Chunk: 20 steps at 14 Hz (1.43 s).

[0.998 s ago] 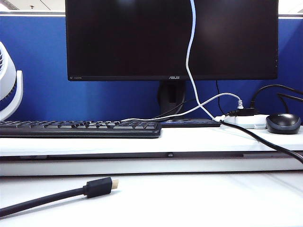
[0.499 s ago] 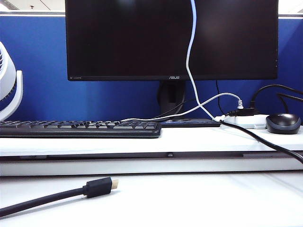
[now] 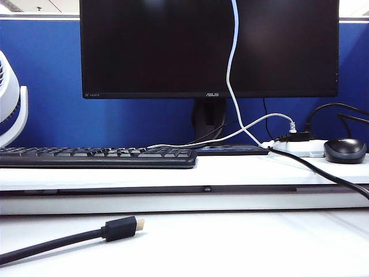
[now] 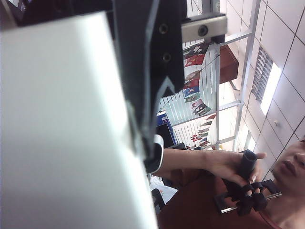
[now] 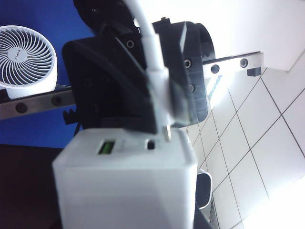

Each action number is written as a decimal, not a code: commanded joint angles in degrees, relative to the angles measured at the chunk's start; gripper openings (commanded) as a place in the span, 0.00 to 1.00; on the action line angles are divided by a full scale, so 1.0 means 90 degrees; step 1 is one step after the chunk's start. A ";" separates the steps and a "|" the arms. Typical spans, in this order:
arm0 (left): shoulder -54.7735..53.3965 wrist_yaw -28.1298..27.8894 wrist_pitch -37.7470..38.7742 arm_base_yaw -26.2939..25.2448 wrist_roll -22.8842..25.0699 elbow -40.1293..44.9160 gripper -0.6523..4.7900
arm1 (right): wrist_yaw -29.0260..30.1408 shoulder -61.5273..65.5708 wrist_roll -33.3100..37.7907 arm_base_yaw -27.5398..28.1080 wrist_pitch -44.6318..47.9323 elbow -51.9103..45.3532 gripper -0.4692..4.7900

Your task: Pick up the Type-C charging cable and the charging base, insert one end of the Type-C charger into the corresponding slot on the base, and finally place the plugged-in charger back on the table.

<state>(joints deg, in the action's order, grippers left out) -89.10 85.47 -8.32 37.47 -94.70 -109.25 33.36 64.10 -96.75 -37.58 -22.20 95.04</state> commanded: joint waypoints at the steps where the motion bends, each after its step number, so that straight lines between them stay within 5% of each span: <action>1: -0.0022 -0.0165 0.0117 -0.0002 0.0155 -0.0027 0.11 | 0.0289 -0.0049 0.0027 -0.0058 0.0146 0.0034 0.09; 20: -0.0053 -0.0151 0.0284 -0.0005 0.0299 -0.0027 0.11 | -0.0192 -0.0146 -0.0452 -0.0534 -0.0321 0.0034 0.09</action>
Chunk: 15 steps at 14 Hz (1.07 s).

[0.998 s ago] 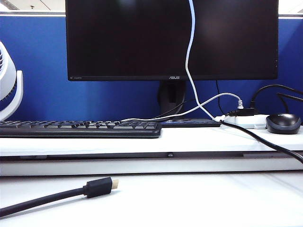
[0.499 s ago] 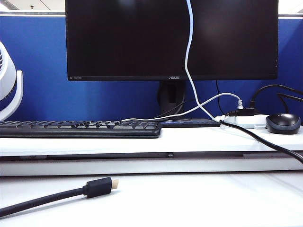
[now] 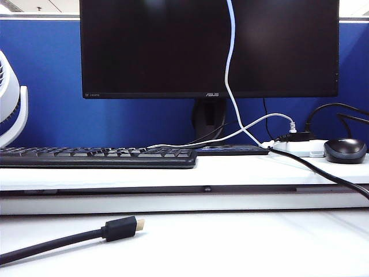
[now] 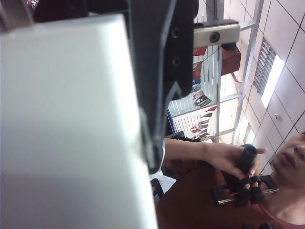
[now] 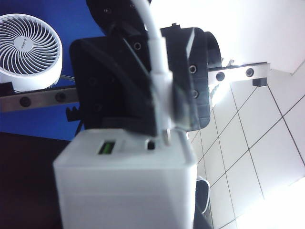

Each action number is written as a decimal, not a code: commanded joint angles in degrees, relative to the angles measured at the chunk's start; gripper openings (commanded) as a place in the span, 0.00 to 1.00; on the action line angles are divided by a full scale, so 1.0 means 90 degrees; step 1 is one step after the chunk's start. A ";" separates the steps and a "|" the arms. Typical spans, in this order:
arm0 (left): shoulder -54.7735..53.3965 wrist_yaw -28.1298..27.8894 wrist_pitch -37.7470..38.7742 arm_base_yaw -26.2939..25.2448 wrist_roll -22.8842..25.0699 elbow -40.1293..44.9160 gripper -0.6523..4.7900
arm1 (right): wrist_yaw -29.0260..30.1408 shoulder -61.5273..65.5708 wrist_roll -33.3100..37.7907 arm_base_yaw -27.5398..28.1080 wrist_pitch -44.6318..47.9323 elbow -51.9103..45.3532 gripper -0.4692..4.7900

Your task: Pick up the Type-C charging cable and the charging base, insert one end of the Type-C charger into the corresponding slot on the base, and finally place the plugged-in charger back on the table.

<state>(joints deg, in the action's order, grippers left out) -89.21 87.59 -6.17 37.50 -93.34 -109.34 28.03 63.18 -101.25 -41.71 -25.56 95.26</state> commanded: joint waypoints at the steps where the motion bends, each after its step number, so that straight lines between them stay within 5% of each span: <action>1: -0.0041 -0.0372 0.0080 -0.0007 0.0160 -0.0017 0.11 | 0.0401 -0.0056 0.0058 -0.0075 0.0056 0.0010 0.09; 15: -0.0041 -0.0369 0.0165 -0.0007 0.0257 -0.0017 0.11 | 0.0403 -0.0070 0.0294 -0.0075 0.0253 0.0010 0.09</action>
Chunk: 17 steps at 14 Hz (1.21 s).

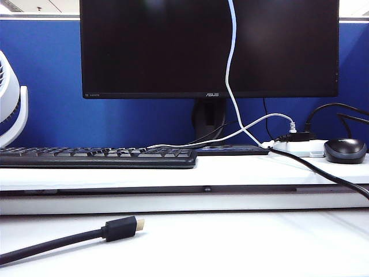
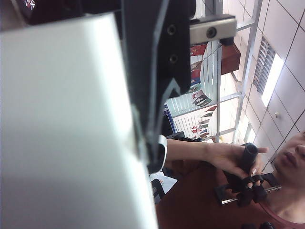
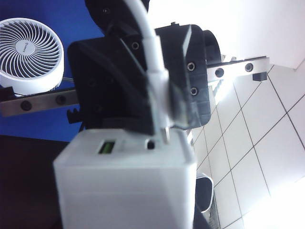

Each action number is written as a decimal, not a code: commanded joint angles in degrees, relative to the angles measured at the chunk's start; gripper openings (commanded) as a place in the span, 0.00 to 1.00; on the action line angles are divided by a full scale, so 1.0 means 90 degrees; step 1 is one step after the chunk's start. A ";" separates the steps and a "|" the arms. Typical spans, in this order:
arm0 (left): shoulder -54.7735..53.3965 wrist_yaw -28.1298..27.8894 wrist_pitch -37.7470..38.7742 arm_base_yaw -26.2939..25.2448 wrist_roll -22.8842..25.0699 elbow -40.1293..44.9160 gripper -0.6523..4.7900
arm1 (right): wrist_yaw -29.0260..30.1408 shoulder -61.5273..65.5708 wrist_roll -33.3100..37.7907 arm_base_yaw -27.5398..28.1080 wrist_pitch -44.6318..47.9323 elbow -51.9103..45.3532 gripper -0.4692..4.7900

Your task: Pick up the Type-C charging cable and the charging base, insert one end of the Type-C charger into the corresponding slot on the base, and finally place the plugged-in charger back on the table.

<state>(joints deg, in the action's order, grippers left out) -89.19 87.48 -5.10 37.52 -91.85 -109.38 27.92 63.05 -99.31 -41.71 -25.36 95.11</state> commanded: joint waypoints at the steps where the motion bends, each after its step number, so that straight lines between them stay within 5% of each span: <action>1: -0.0044 -0.0357 0.0143 -0.0010 0.0126 -0.0012 0.11 | 0.0415 -0.0061 0.0078 -0.0075 0.0250 0.0027 0.09; 17: -0.0041 -0.0335 0.0148 -0.0012 0.0160 -0.0012 0.11 | 0.0294 -0.0063 -0.0046 -0.0075 -0.0155 0.0027 0.09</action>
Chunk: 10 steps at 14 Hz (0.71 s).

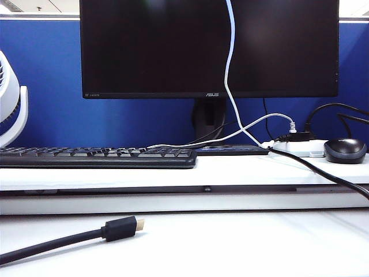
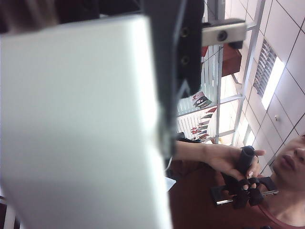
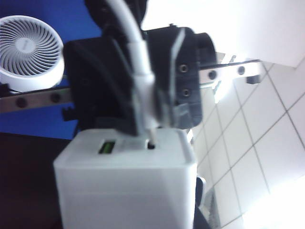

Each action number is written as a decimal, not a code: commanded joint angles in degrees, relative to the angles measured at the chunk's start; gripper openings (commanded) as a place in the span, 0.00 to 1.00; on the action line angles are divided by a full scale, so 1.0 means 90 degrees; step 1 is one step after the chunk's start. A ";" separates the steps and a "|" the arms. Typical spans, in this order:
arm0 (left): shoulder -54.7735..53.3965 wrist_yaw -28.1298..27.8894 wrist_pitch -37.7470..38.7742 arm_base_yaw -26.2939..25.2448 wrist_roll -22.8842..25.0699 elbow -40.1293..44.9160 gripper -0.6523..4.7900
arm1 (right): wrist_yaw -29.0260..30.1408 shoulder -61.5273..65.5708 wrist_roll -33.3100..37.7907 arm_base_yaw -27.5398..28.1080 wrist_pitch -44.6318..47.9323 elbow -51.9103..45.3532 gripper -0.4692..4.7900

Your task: Pick up the Type-C charging cable and the charging base, insert one end of the Type-C charger into the corresponding slot on the base, and finally place the plugged-in charger back on the table.

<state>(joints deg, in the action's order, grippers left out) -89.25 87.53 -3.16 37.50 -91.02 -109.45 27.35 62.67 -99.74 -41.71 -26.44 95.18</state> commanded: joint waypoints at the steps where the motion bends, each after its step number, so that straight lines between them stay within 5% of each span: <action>1: -0.0034 -0.0338 -0.0068 -0.0010 0.0068 -0.0005 0.11 | 0.0357 -0.0022 0.0002 -0.0075 -0.0039 0.0019 0.09; 10: -0.0034 -0.0340 -0.0063 -0.0010 0.0068 -0.0005 0.11 | -0.0085 -0.0019 -0.0495 -0.0619 -0.0299 0.0019 0.09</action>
<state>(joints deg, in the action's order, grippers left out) -88.99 89.01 -3.14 37.47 -91.05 -109.47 22.06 62.33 -103.74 -46.44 -27.57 95.39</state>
